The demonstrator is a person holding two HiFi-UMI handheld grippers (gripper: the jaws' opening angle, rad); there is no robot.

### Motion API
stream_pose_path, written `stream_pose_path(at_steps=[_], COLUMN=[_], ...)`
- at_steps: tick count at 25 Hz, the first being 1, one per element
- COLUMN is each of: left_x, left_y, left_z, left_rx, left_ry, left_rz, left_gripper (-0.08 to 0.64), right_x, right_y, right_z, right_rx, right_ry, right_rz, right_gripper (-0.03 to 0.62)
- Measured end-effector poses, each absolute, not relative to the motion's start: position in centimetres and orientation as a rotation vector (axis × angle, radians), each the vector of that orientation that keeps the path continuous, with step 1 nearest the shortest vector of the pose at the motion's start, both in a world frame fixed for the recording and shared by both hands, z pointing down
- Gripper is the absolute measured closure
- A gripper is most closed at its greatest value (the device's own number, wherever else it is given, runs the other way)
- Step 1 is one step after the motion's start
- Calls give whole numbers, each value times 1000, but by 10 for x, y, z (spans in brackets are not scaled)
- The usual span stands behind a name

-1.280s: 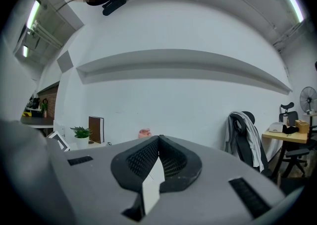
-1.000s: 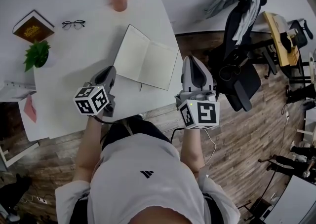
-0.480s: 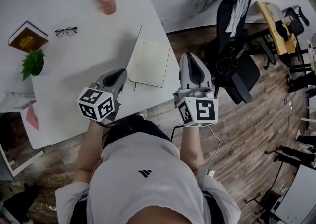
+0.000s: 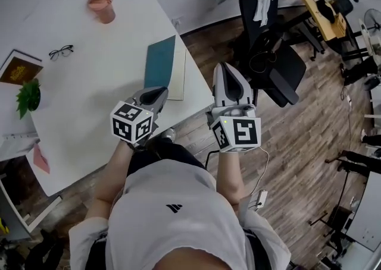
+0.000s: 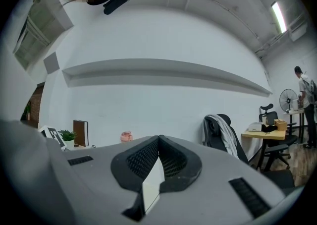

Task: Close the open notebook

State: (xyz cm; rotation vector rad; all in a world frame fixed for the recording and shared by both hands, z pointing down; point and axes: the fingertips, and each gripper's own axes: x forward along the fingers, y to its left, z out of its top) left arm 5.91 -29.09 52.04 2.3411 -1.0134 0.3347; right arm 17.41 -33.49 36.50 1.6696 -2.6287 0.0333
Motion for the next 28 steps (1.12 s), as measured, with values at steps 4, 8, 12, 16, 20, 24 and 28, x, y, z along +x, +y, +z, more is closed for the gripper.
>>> stream_pose_path(at_steps=[4,8,12,16,20,24,28], left_x=[82,97,107,113,117,122,125], left_y=[-291,-292,-293,-293,-293,-292,-291], left_z=[540,559,577,592,603,612,617], left_rx=[2348,2332,2316,2293,2285,2271,2259], left_ry=[-948,-897,-859,-835,-822,-811,-805], left_rz=[437,515,586,627,686,721,748], left_gripper=[545,544,543,543,540,531,515], right_x=[190,204,213,221,223,225,227], right_y=[-332,-329,-328,-328,-328,-328,-328], right_z=[367,371,375,379,380,382,384], right_rx=[1707,1735,1756,1773,1779,1779,1783], right_ry=[-2599,-2573,-2553,-2541,-2539,-2536,-2528], right_rz=[43,57,72,88,94,99,106], right_gripper=[598,598,598,598,598,598,598])
